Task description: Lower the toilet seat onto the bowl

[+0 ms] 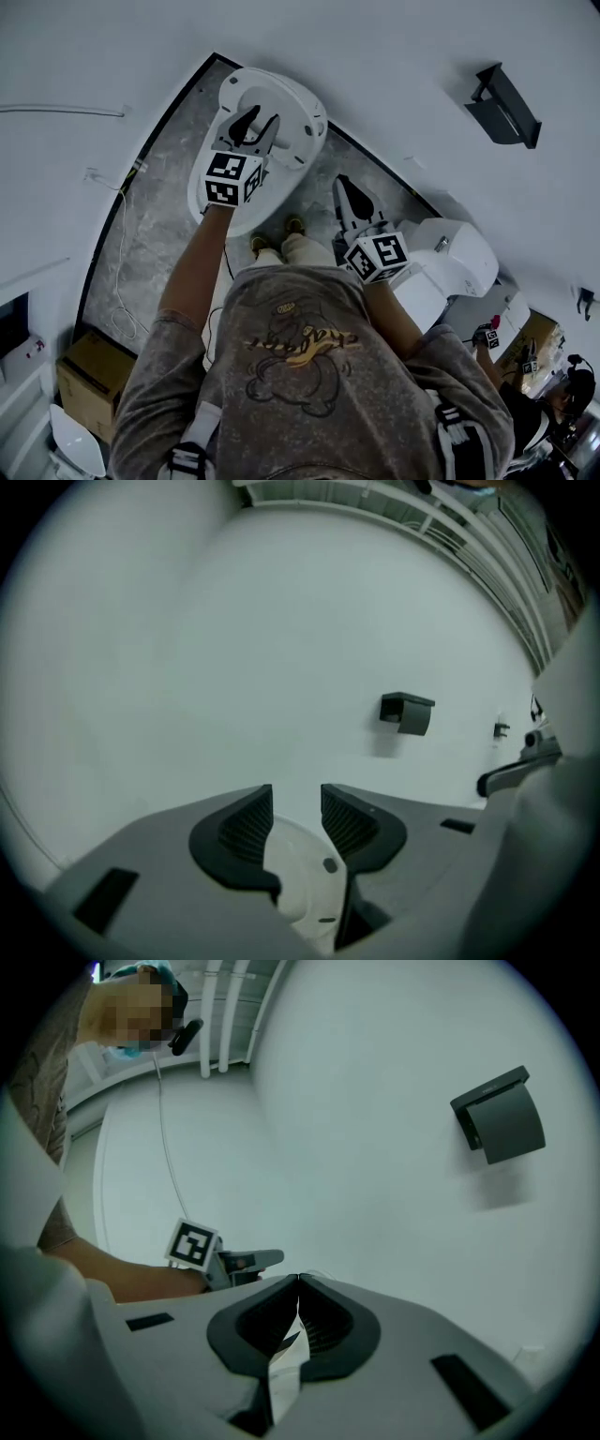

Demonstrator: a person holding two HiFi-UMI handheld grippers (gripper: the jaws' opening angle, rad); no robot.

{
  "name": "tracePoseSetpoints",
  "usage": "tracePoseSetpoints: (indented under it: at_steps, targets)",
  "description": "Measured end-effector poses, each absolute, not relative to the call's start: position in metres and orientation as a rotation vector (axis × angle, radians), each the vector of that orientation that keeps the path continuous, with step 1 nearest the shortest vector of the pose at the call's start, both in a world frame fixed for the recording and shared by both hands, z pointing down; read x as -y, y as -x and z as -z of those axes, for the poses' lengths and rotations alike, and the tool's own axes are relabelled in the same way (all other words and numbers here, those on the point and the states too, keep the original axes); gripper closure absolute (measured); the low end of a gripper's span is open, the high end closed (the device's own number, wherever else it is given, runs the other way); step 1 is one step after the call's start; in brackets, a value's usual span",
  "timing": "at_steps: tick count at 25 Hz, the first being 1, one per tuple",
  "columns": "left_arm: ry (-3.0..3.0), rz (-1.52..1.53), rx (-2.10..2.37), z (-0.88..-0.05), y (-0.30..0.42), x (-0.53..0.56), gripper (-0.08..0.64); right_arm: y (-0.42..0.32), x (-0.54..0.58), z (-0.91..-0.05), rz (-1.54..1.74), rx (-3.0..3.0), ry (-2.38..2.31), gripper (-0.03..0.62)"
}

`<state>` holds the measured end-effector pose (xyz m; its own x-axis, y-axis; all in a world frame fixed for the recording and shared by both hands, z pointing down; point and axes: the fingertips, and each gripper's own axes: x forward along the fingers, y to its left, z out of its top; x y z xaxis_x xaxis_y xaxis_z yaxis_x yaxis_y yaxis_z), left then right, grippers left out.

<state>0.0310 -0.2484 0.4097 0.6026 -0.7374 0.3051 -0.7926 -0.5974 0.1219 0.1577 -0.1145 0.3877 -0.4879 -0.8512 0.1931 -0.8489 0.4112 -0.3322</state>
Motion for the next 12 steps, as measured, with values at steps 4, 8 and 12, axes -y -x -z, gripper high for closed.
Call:
tracePoseSetpoints:
  at_steps: [4,8,12]
  targets:
    - [-2.597,-0.437,1.247,-0.437,-0.054,0.306,0.402,-0.170,0.122,-0.393,0.636,-2.648,1.599,0.566]
    - [-2.560,-0.526,1.243,-0.467,-0.071,0.342,0.396,-0.189,0.129,-0.399,0.662,-2.632,1.640,0.566]
    - [-2.529,-0.587,1.251,-0.488,-0.079,0.365,0.385,-0.201,0.136,-0.403,0.674,-2.619,1.664,0.566]
